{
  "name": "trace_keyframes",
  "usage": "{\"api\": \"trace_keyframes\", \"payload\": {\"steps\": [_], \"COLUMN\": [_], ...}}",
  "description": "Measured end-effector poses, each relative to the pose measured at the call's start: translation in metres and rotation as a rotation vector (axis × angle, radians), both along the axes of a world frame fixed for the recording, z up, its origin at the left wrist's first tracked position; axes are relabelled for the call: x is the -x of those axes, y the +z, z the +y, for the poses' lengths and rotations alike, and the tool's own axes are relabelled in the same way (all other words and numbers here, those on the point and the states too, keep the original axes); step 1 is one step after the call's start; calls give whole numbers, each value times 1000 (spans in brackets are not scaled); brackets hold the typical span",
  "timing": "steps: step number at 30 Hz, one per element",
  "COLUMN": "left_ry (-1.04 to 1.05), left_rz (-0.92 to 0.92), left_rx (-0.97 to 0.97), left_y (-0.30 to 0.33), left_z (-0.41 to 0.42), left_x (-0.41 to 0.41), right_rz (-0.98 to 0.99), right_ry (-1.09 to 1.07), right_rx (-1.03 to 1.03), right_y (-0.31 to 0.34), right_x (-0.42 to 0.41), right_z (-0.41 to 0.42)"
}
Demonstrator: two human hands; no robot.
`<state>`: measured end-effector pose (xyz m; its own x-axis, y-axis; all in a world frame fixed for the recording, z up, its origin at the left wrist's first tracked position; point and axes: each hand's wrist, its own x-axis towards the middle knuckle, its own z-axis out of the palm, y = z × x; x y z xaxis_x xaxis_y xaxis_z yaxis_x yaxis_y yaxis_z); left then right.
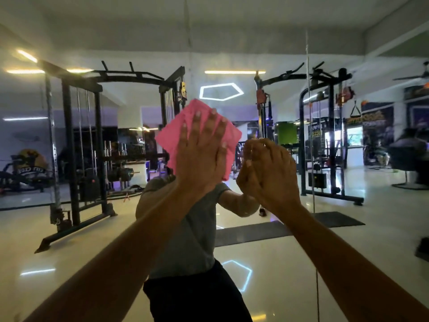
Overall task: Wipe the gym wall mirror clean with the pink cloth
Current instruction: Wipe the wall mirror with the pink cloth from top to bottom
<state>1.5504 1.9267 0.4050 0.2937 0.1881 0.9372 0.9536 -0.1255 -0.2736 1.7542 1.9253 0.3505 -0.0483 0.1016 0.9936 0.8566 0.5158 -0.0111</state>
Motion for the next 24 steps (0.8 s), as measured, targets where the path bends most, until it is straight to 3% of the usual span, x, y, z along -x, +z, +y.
{"api": "trace_keyframes", "payload": {"steps": [3, 4, 7, 8, 11, 12, 16, 18, 21, 22, 24], "left_ry": [-62, -63, 25, 62, 81, 39, 71, 64, 60, 83, 147], "left_rz": [239, 206, -130, -104, 300, 320, -62, 18, 349, 351, 155], "left_rx": [7, -1, -59, -50, 1, 34, -42, -19, 86, 109, 76], "left_y": [-10, 9, 78, 83, 57, 59, 82, 54, -20, -34, -42], "left_z": [4, 6, -1, -1, 3, 6, 12, 17, 8, 3, -3], "left_x": [14, 25, 13, -5, -38, -32, -39, -70, -66, -49, -28], "right_rz": [-22, -21, 29, 68, 81, 38, -54, -107, -127, -138, -204], "right_ry": [-20, -24, 16, 26, -6, -34, -83, -79, -46, -35, -57], "right_rx": [29, 34, -13, -27, -12, -1, 29, 70, 106, 118, 144], "right_y": [21, 27, 50, 60, 76, 74, 43, 30, -3, -21, -60], "right_x": [-5, -7, -9, -11, -34, -46, -86, -100, -116, -119, -123], "right_z": [8, 13, 18, 18, 21, 25, 44, 48, 43, 41, 41]}}
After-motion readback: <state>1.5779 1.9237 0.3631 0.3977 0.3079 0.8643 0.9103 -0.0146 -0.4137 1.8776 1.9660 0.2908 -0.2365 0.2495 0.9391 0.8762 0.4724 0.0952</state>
